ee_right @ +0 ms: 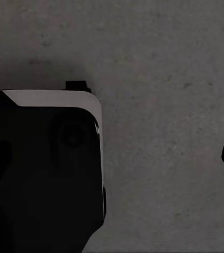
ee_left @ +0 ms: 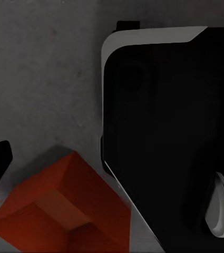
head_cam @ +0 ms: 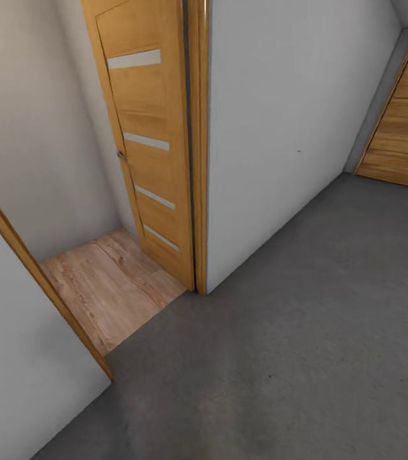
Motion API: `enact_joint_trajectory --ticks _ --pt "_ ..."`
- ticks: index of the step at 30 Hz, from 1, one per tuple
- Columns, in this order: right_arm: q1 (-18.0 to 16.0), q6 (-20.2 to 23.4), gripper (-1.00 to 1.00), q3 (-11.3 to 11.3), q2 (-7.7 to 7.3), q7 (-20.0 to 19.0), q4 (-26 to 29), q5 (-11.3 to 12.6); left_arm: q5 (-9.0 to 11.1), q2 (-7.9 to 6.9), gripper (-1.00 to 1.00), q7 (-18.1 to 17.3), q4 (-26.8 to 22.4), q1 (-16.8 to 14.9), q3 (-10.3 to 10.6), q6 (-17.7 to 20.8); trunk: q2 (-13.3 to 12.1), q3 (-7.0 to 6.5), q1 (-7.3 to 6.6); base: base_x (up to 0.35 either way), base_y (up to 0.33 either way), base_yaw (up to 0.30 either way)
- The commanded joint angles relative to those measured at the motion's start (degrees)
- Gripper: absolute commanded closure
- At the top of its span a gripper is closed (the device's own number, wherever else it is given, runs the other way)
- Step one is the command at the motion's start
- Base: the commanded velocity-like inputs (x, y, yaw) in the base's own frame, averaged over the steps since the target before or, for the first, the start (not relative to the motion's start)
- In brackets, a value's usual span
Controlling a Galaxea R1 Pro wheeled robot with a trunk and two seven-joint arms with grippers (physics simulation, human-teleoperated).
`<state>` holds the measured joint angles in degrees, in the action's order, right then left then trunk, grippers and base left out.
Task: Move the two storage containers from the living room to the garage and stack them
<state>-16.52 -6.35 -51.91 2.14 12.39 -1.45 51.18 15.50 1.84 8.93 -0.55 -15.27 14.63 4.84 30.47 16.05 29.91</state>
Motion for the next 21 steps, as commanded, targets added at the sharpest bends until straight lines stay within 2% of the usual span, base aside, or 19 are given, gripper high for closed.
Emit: enact_joint_trajectory --ticks 1,5,8,13,16,21 --pt "0.0 -0.3 -1.0 -0.5 0.06 0.0 -0.1 0.5 0.5 0.01 -1.0 0.2 -0.1 0.0 0.5 0.3 0.1 0.08 0.05 0.322 0.0 0.0" --pt "0.0 -0.3 -1.0 -0.5 0.06 0.0 -0.2 0.5 0.5 0.01 -1.0 0.2 -0.1 0.0 0.5 0.3 0.1 0.08 0.05 0.322 0.0 0.0" --pt "0.0 -0.3 -1.0 -0.5 0.12 -0.1 -0.2 0.5 1.3 0.09 -1.0 0.3 0.0 0.1 0.3 0.3 0.1 0.08 0.05 0.0 0.0 0.0" --pt "0.0 -0.3 -1.0 -0.5 -0.08 -0.1 -0.2 0.5 1.3 0.09 -1.0 0.3 0.0 0.1 0.3 0.3 0.1 0.08 0.05 0.0 0.0 0.0" --pt "0.0 -0.3 -1.0 -0.5 -0.39 -0.2 -0.2 0.5 2.3 0.09 -1.0 0.3 0.0 0.1 0.4 0.3 0.1 0.08 0.05 0.004 0.0 0.0" --pt "0.0 -0.3 -1.0 -0.5 -0.43 -0.2 -0.2 0.5 3.0 0.09 -1.0 0.2 0.1 0.2 0.4 0.3 0.1 0.08 0.05 0.199 0.0 0.0"
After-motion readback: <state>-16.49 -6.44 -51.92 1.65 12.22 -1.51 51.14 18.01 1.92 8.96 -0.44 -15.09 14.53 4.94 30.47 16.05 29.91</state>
